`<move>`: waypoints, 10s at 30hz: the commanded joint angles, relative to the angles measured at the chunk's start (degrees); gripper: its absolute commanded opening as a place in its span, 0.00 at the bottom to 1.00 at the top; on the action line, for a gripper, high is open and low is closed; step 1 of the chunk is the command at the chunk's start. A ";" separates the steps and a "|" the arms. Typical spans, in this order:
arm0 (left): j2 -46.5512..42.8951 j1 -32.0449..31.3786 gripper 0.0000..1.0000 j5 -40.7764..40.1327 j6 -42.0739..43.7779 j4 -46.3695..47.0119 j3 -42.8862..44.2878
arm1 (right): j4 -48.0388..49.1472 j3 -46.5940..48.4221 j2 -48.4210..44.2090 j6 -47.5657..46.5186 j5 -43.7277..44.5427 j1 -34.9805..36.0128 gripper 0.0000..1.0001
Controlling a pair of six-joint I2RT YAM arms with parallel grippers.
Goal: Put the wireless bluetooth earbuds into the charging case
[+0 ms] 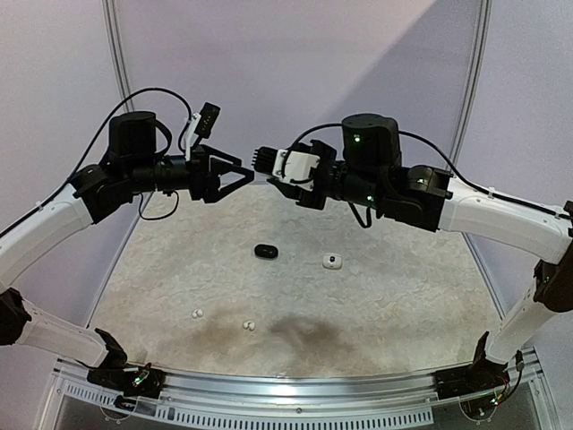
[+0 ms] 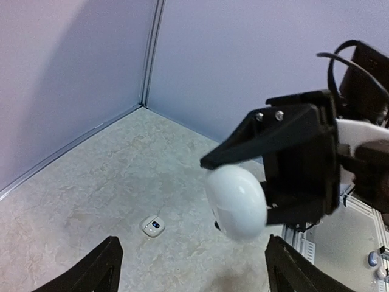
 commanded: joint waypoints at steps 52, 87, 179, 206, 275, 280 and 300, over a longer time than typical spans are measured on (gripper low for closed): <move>-20.25 1.38 0.00 8.06 0.96 16.09 -21.95 | -4.99 12.42 10.19 55.21 -42.35 -1.77 0.54; -27.38 4.38 0.63 9.42 8.46 8.12 -27.49 | -12.25 16.25 7.14 40.37 -34.83 -0.06 0.00; -23.87 1.14 0.00 15.45 9.14 26.44 -31.15 | -14.73 22.89 14.74 35.19 -29.97 1.61 0.47; -26.65 0.94 0.00 14.10 24.62 14.92 -31.18 | -15.74 24.34 17.69 39.52 -31.15 -0.49 0.44; -34.99 18.56 0.00 4.75 -2.54 27.36 -48.15 | -32.05 16.35 43.01 53.45 -21.25 6.32 0.24; -34.63 18.53 0.00 4.83 -2.28 27.34 -48.15 | -33.24 15.71 42.43 52.93 -21.23 7.14 0.24; -34.35 18.52 0.00 5.14 -0.88 25.50 -47.45 | -35.00 14.50 40.41 52.73 -24.11 8.95 0.24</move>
